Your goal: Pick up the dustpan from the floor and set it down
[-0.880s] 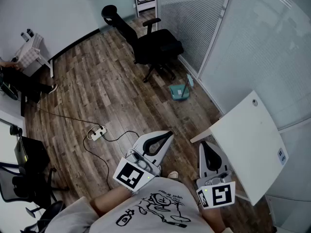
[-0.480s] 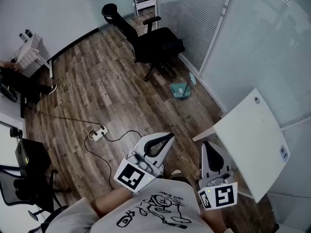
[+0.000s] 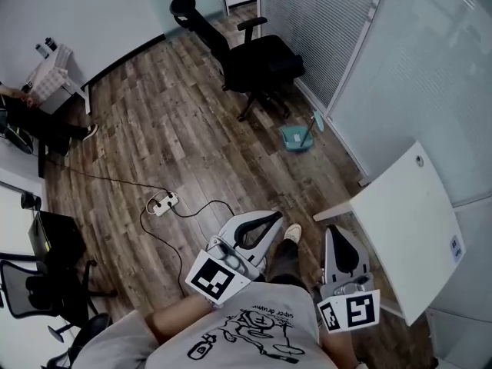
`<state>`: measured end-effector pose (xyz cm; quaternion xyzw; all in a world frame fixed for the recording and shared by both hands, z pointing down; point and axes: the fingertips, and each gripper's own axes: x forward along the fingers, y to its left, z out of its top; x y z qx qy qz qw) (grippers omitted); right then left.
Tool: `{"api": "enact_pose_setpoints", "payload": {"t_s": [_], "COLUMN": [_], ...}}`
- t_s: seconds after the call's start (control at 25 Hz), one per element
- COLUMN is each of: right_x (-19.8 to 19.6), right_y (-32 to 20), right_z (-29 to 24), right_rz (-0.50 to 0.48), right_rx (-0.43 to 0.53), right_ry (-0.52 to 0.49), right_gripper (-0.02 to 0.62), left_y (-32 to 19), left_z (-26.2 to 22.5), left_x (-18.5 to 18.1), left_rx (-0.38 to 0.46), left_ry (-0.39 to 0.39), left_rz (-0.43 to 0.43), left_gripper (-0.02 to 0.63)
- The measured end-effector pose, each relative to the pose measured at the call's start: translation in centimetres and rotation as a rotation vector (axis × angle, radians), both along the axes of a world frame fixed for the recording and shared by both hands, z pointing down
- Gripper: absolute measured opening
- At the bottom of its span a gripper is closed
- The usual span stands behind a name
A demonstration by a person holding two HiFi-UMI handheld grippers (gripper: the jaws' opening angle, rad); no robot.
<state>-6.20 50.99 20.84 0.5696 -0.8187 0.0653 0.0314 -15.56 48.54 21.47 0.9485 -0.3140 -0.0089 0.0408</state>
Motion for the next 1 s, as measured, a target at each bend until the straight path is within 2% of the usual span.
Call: {"api": "enact_pose_setpoints", "payload": {"t_s": [0.32,1.0], "right_x": [2.5,15.7], "right_y": [-5.3,-17.9], "right_z": [-0.1,-1.0], "right_rz": [-0.010,-0.040], "right_rx": [0.013,0.033], "right_ry": [-0.001,0.016], "right_gripper": [0.003,0.003], "left_y": [-5.4,-17.9], "left_z": [-0.2,-2.0], "left_x": [2.5,15.9], "left_rx": [0.008,0.035], "left_ry": [-0.016,-0.036], "left_rz": [-0.018,-0.037], "left_gripper": [-0.006,-0.006]}}
